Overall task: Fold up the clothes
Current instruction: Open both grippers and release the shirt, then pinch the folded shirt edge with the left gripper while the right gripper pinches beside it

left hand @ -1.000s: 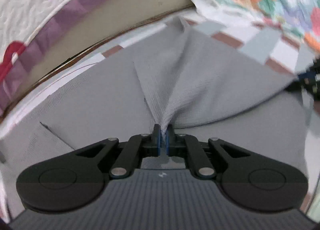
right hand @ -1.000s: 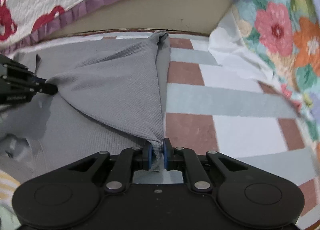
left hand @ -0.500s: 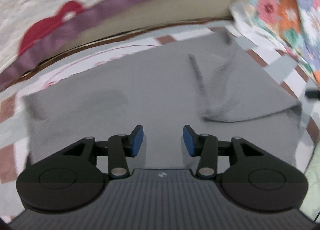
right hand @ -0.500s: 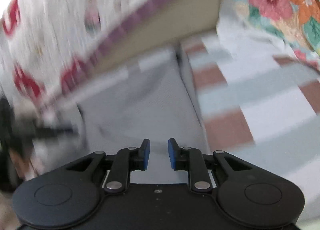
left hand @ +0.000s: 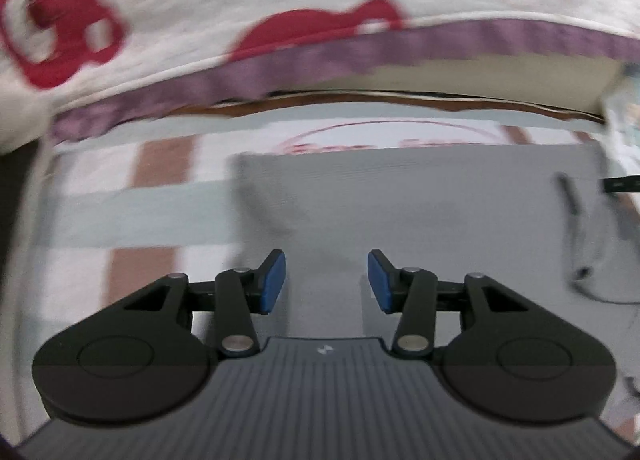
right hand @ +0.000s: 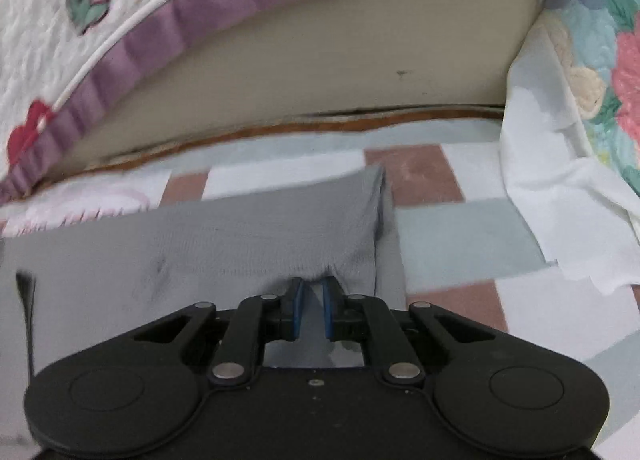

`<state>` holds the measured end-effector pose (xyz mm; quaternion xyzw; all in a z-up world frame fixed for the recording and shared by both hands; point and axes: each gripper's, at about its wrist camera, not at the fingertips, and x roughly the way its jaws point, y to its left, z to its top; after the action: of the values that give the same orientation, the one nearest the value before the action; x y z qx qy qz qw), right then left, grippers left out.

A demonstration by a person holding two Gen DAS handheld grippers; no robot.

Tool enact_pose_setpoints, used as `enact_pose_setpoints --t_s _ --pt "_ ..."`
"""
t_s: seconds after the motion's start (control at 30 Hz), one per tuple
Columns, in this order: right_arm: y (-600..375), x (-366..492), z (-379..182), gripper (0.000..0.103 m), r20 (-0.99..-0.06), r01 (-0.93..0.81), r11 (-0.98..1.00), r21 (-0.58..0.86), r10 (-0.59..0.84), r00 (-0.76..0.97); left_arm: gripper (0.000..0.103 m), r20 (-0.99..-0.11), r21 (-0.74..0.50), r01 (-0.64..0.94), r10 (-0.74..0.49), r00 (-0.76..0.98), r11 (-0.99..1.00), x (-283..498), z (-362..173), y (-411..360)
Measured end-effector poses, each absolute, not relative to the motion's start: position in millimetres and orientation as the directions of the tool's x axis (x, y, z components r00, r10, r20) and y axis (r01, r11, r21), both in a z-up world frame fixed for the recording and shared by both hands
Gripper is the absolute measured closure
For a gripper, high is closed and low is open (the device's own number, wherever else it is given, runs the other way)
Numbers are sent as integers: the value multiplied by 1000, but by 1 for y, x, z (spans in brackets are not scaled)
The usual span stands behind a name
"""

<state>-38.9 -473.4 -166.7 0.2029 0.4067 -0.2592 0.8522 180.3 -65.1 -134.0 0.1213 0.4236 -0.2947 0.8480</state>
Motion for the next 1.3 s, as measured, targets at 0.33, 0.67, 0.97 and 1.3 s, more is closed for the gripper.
enact_pose_setpoints --t_s 0.33,0.67,0.97,1.3 --pt "-483 -32 -170 87 -752 502 851 154 -229 619 57 -764 -98 520 -399 507 849 225 -142 -32" --pt "-510 -51 -135 68 -684 493 844 211 -233 691 61 -716 -285 543 -552 427 790 235 -150 -58" --pt "-538 -45 -152 74 -740 504 826 254 -170 651 94 -750 -351 523 -567 340 777 263 -162 -63" --pt "-531 -60 -169 78 -722 550 772 318 -178 668 64 -696 -389 531 -618 366 753 257 -152 -57"
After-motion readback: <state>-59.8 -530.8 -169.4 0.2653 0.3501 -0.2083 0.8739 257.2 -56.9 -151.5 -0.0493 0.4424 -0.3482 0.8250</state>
